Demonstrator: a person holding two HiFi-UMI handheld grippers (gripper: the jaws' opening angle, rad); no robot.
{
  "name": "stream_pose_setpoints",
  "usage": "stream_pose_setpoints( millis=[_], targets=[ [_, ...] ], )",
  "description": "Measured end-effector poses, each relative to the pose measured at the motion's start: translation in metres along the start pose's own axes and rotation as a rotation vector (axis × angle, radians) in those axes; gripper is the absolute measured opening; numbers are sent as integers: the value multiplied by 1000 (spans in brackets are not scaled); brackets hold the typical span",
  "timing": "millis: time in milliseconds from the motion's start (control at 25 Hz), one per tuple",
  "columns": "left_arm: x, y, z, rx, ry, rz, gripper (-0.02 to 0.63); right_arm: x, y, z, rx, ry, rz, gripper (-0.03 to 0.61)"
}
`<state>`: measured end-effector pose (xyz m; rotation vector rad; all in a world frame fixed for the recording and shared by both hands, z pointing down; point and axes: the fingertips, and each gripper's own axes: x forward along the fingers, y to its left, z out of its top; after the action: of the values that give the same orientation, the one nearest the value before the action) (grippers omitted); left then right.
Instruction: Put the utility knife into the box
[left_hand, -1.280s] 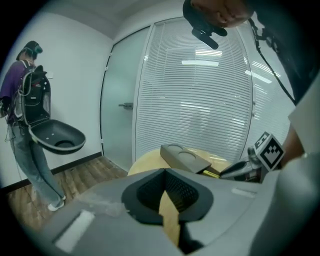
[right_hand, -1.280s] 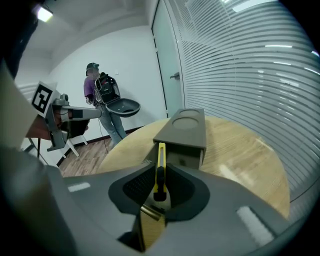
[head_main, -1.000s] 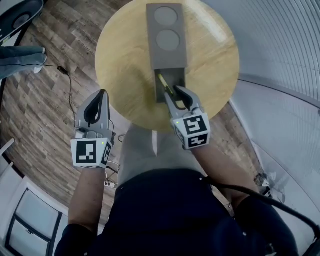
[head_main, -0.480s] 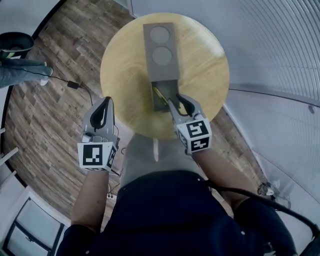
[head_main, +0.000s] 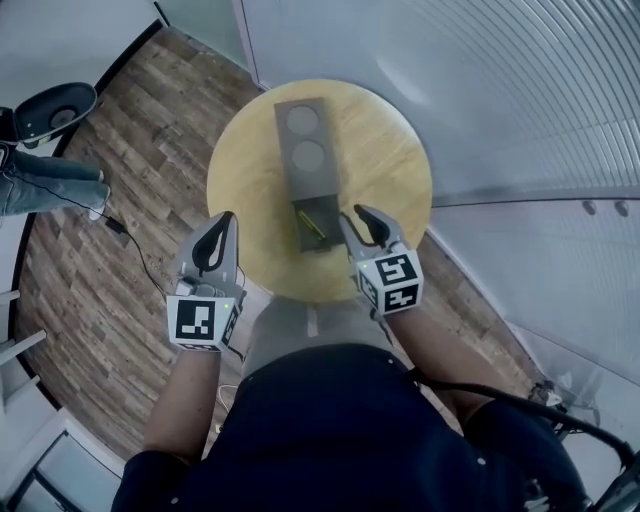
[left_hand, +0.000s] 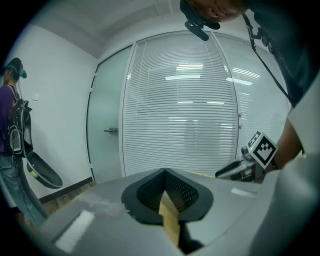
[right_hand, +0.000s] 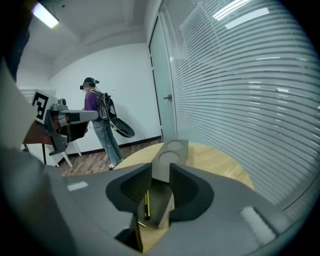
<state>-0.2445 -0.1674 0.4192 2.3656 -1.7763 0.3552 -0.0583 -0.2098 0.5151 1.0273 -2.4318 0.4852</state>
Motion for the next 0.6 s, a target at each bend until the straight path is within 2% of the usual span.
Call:
stream_pose_setpoints(
  millis=[240,440,600],
  targets=[
    [-11,-1,30,32,-40,-5,3,-26,-1,28,-11,-63,-30,120],
    [-13,-10,57,66,-96,-4,3,-51,-23,52,-29,-123,-71,117],
    [-17,-22,83,79,-151,1,3,-81,-30,74,-42,-204,-75,64]
  ],
)
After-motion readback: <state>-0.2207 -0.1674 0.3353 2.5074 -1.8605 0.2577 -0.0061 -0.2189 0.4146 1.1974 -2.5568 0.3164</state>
